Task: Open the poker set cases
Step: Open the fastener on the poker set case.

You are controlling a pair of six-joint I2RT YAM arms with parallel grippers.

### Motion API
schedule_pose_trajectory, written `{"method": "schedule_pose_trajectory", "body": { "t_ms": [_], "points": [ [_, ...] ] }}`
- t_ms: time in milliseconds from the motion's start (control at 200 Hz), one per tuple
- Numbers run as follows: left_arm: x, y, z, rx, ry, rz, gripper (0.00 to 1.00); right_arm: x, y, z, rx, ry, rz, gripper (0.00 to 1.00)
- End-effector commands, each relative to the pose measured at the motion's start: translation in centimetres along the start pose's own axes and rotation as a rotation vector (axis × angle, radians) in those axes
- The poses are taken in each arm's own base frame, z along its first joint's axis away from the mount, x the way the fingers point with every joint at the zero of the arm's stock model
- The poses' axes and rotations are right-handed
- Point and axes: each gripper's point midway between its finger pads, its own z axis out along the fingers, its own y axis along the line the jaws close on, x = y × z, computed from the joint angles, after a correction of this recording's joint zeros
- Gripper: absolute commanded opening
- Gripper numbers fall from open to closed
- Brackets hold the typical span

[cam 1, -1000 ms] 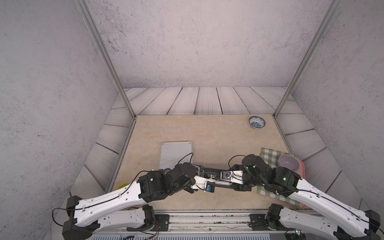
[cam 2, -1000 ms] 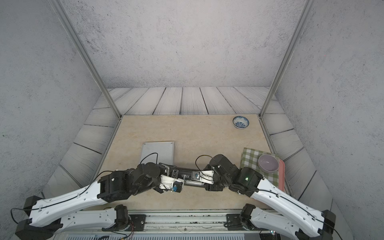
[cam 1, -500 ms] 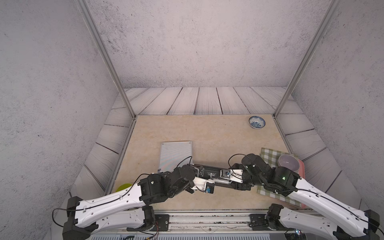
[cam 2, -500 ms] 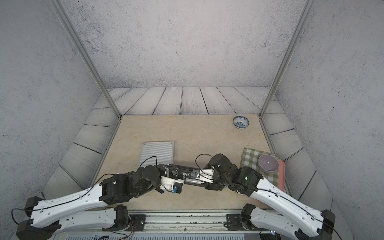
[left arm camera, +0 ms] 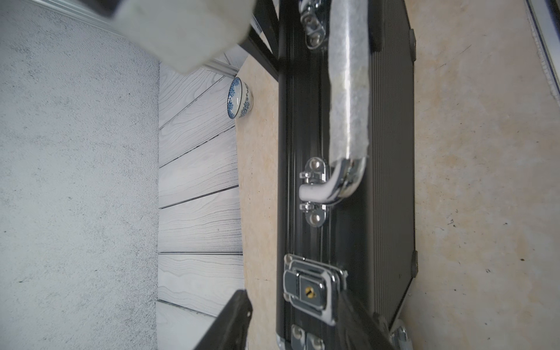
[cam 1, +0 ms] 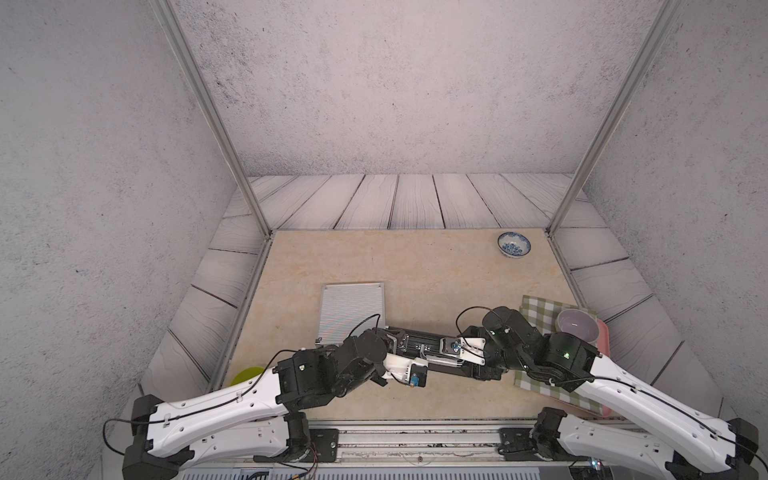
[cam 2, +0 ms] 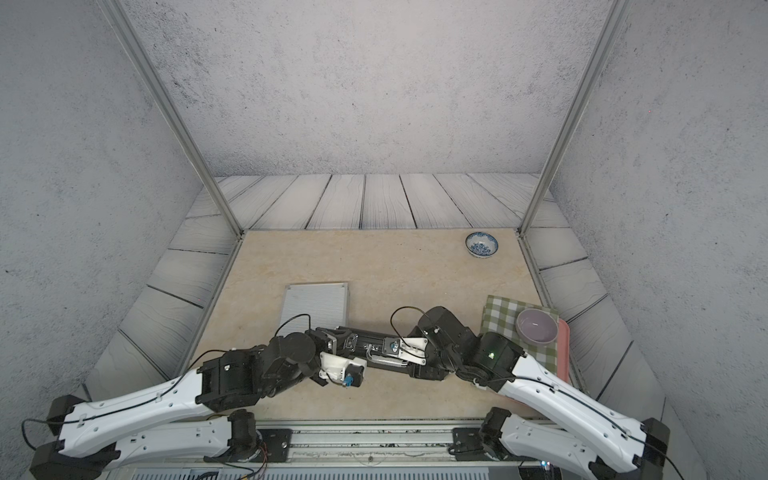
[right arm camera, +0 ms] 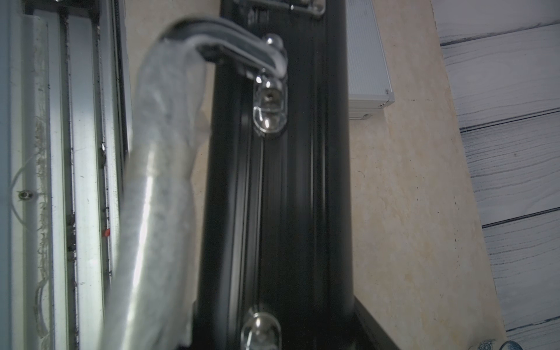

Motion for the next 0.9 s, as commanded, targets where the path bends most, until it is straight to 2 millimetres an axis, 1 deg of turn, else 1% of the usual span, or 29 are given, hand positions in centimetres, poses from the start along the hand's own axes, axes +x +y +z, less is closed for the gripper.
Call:
{"method": "schedule_pose_trajectory", "body": {
  "t_ms": [0, 95, 210, 390, 631, 896],
  "points": [
    [0.6, 0.8, 0.4, -0.08, 0.022, -0.007, 0.51, 2.7, 4.7, 0.6, -0.213, 0.091, 0.03, 0.13],
    [0.8, 0.9, 0.7, -0.116, 0.023, -0.006, 0.51, 2.6, 5.0, 0.5, -0.23, 0.089, 0.029, 0.13],
    [1.0, 1.6, 0.7, -0.157, 0.035, -0.01, 0.47, 2.6, 5.6, 0.3, -0.256, 0.084, 0.026, 0.13],
    [1.6, 2.3, 0.7, -0.206, 0.071, 0.009, 0.47, 2.6, 7.0, -0.1, -0.318, 0.073, 0.009, 0.13],
    [2.0, 3.7, 0.6, -0.302, 0.096, 0.031, 0.46, 2.8, 9.2, -0.7, -0.403, 0.074, -0.03, 0.12],
    [1.9, 5.7, 0.6, -0.359, 0.114, 0.035, 0.44, 2.9, 10.2, -0.5, -0.435, 0.075, -0.045, 0.11]
  ]
}}
